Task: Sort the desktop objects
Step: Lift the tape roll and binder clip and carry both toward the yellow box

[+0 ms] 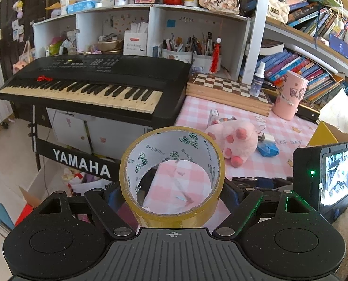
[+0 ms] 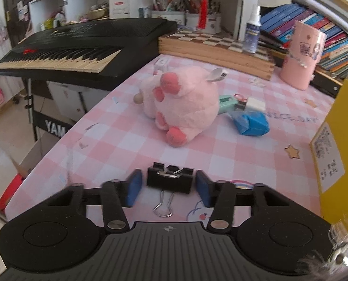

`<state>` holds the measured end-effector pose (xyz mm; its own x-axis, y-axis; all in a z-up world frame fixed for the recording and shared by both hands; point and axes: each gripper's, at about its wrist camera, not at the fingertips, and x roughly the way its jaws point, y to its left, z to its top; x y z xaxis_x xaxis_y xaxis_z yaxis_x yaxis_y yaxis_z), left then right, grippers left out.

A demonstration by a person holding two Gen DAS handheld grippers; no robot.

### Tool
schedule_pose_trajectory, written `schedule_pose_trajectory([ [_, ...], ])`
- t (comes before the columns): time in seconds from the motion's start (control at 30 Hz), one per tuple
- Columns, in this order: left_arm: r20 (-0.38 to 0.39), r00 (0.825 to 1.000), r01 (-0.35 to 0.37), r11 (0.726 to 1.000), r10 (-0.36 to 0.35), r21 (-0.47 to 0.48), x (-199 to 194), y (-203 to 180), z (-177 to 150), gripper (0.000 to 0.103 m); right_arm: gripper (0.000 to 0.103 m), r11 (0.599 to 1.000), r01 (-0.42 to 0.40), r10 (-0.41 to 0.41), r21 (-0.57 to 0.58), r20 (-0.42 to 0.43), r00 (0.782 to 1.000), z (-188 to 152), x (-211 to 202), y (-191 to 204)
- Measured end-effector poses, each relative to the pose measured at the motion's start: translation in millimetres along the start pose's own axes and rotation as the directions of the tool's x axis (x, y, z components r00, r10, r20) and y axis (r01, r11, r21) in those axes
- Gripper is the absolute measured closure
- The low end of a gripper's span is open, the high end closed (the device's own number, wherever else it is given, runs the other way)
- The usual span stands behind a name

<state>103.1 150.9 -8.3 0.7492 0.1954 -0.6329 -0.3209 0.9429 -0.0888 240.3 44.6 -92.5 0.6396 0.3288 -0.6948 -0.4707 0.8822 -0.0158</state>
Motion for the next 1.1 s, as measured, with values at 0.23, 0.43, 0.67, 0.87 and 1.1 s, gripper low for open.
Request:
schedule_pose_trajectory([
  [0.23, 0.025, 0.999, 0.035, 0.999, -0.035, 0.003, -5.1, -4.2, 1.1, 0.020, 0.064, 0.999, -0.038, 0.038, 0.007, 0.033, 0.999, 2.4, -26.2, -15.4],
  [0.43, 0.065, 0.994, 0.091, 0.996, -0.091, 0.009, -17.4, -10.3, 7.9, 0.020, 0.063, 0.996, -0.088, 0.086, 0.010, 0.117, 0.989, 9.4, -79.2, -31.0],
  [0.67, 0.099, 0.977, 0.185, 0.982, -0.188, 0.041, -39.2, -22.1, 8.9, 0.020, 0.063, 0.996, -0.092, 0.087, 0.017, 0.166, 0.982, -1.1, -138.7, -40.0],
  [0.87, 0.093, 0.962, 0.252, 0.965, -0.258, 0.067, -59.0, -28.1, -1.8, 0.020, 0.063, 0.997, -0.045, 0.036, 0.055, 0.158, 0.987, -23.8, -175.1, -45.3],
  [1.1, 0.094, 0.947, 0.301, 0.950, -0.308, 0.085, -84.3, -28.4, -20.5, 0.020, 0.063, 0.993, -0.001, -0.016, 0.115, 0.151, 0.988, -50.2, -202.9, -40.2],
])
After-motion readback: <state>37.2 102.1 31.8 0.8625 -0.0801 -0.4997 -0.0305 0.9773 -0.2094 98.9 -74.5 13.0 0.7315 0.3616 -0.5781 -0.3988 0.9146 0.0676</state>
